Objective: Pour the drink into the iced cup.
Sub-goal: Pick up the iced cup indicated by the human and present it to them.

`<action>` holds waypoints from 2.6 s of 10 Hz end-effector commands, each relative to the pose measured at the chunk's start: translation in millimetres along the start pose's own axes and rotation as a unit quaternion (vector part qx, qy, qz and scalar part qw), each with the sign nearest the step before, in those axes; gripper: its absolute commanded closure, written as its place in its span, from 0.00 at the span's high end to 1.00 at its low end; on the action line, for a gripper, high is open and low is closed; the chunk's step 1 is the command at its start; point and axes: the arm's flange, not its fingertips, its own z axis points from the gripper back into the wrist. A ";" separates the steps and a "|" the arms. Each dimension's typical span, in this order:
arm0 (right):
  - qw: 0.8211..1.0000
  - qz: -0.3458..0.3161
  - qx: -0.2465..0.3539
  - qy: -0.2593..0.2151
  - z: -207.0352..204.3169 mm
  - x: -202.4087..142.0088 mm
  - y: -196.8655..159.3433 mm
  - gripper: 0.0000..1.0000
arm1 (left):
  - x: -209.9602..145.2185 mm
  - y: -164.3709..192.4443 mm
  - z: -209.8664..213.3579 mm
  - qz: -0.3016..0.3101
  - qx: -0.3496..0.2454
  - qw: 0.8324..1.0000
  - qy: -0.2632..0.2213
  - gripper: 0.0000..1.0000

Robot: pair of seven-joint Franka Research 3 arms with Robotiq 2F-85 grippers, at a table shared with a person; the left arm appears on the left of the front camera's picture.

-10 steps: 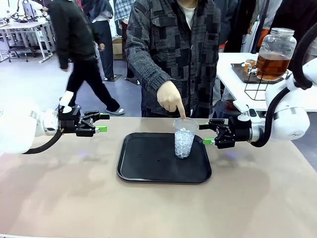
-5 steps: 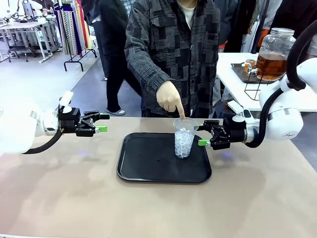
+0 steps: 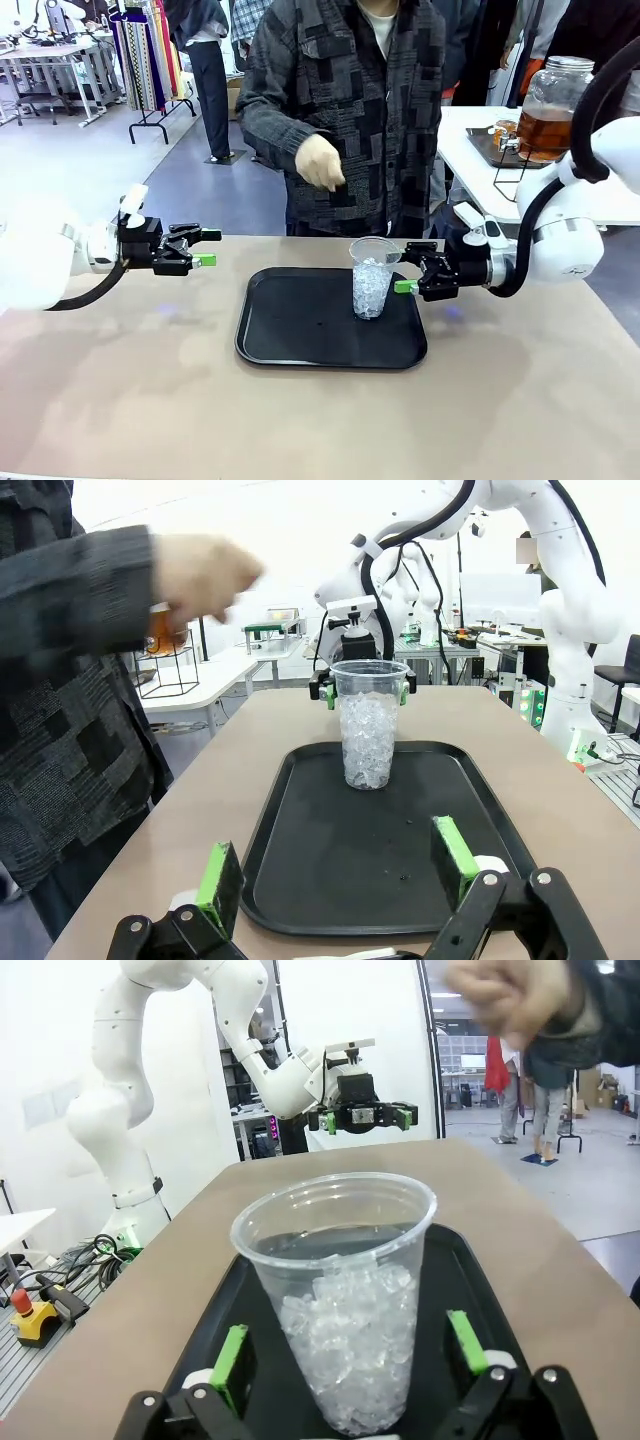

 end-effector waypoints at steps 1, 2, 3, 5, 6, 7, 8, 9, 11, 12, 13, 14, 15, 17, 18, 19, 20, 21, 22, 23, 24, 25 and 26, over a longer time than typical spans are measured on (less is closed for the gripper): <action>1.000 -0.009 -0.015 0.005 -15.4 -0.3 -10.7 1.00 | 1.1 -0.1 -0.4 -0.001 -0.001 1.000 -0.002 1.00; 1.000 -0.010 -0.014 0.005 -18.0 -1.2 -12.0 1.00 | 1.1 -0.1 -0.4 -0.001 -0.001 1.000 -0.002 1.00; 1.000 -0.013 -0.012 0.005 -22.1 -2.5 -13.1 1.00 | 1.1 -0.1 -0.4 -0.001 -0.001 1.000 -0.002 1.00; 1.000 -0.022 0.005 0.011 -31.1 -4.7 -13.9 1.00 | 1.1 -0.1 -0.4 -0.001 -0.001 1.000 -0.002 1.00; 1.000 -0.025 0.010 0.014 -35.5 -5.5 -14.2 1.00 | 1.1 -0.1 -0.4 -0.001 -0.001 1.000 -0.002 1.00; 0.999 -0.026 0.013 0.016 -38.9 -6.3 -15.0 1.00 | 1.1 -0.1 -0.4 -0.001 -0.001 1.000 -0.002 1.00; 0.999 -0.030 0.012 0.016 -42.7 -6.4 -16.8 1.00 | 1.1 -0.1 -0.4 -0.001 -0.001 1.000 -0.002 1.00; 0.999 -0.030 0.010 0.016 -45.0 -6.5 -18.0 1.00 | 1.1 -0.1 -0.4 -0.001 -0.001 1.000 -0.002 1.00; 0.999 -0.037 0.012 0.015 -48.8 -7.6 -19.4 1.00 | 1.1 -0.1 -0.4 -0.001 -0.001 1.000 -0.002 1.00; 0.999 -0.041 0.015 0.017 -50.3 -8.6 -19.8 1.00 | 1.1 -0.1 -0.4 -0.001 -0.001 1.000 -0.002 1.00; 0.998 -0.053 0.028 0.019 -52.2 -7.4 -22.3 1.00 | 1.1 -0.1 -0.4 -0.001 -0.001 1.000 -0.002 1.00; 0.998 -0.048 0.024 0.024 -53.2 -8.7 -19.7 0.83 | 1.1 -0.1 -0.4 -0.001 -0.001 1.000 -0.002 1.00; 0.998 -0.044 0.026 0.024 -52.0 -9.0 -19.1 0.83 | 1.1 -0.1 -0.4 -0.001 -0.001 1.000 -0.002 1.00; 0.998 -0.046 0.024 0.022 -51.3 -9.2 -19.1 0.83 | 1.1 -0.1 -0.4 -0.001 -0.001 1.000 -0.002 1.00; 0.998 -0.047 0.025 0.020 -51.1 -9.2 -19.3 0.83 | 1.1 -0.1 -0.4 -0.001 -0.001 1.000 -0.002 1.00; 0.998 -0.046 0.026 0.016 -50.6 -8.5 -19.7 0.83 | 1.1 -0.1 -0.4 -0.001 -0.001 1.000 -0.002 1.00; 0.999 -0.042 0.029 0.012 -50.3 -6.6 -19.9 0.83 | 1.1 -0.1 -0.4 -0.001 -0.001 1.000 -0.002 1.00; 0.999 -0.038 0.031 0.011 -49.8 -1.9 -19.6 0.83 | 1.1 -0.1 -0.4 -0.001 -0.001 1.000 -0.002 1.00; 0.999 -0.024 0.038 0.008 -49.5 1.6 -17.6 0.83 | 1.1 -0.1 -0.4 -0.001 -0.001 1.000 -0.002 1.00; 0.999 -0.025 0.048 0.002 -49.0 0.6 -17.1 0.83 | 1.1 -0.1 -0.4 -0.001 -0.001 1.000 -0.002 1.00; 0.999 -0.017 0.034 0.005 -48.3 -0.5 -17.2 0.63 | 1.1 -0.1 -0.4 -0.001 -0.001 1.000 -0.002 1.00; 0.999 -0.023 0.044 0.005 -48.0 -0.4 -16.8 0.63 | 1.1 -0.1 -0.4 -0.001 -0.001 1.000 -0.002 1.00; 0.999 -0.024 0.046 0.004 -47.6 2.3 -16.8 0.63 | 1.1 -0.1 -0.4 -0.001 -0.001 1.000 -0.002 1.00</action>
